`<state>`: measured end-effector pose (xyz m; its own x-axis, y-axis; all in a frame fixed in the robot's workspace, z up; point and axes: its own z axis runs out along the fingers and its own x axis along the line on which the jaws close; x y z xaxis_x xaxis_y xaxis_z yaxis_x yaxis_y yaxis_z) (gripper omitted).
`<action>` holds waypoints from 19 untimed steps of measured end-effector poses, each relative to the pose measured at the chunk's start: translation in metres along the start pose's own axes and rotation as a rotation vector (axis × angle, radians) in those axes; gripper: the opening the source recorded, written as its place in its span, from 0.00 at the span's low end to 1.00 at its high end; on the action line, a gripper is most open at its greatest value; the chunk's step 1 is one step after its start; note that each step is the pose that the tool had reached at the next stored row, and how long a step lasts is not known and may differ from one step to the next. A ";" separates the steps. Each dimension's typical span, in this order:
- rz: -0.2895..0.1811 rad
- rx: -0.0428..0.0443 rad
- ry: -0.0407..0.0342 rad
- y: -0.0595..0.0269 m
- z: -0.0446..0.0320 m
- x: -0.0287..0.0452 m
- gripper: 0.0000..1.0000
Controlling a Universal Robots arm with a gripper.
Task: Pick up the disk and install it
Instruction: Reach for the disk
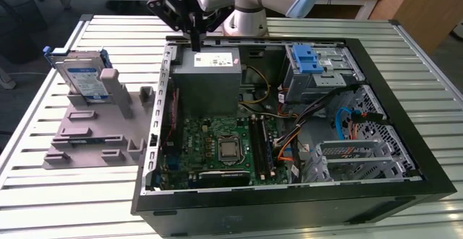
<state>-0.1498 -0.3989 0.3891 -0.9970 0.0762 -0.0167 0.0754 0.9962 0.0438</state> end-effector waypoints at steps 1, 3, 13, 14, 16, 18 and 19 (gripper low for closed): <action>0.000 -0.0001 0.0002 -0.0001 0.0001 0.0005 0.11; 0.000 0.0000 0.0005 -0.0002 0.0002 0.0018 0.11; 0.000 0.0000 0.0011 -0.0008 0.0011 0.0100 0.11; 0.000 0.0001 0.0012 -0.0009 0.0011 0.0108 0.11; 0.000 0.0000 0.0015 -0.0010 0.0013 0.0123 0.11; 0.000 0.0001 0.0018 -0.0011 0.0015 0.0136 0.11; 0.000 0.0002 0.0021 -0.0011 0.0015 0.0141 0.11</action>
<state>-0.1640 -0.3989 0.3872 -0.9970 0.0762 -0.0146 0.0755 0.9962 0.0436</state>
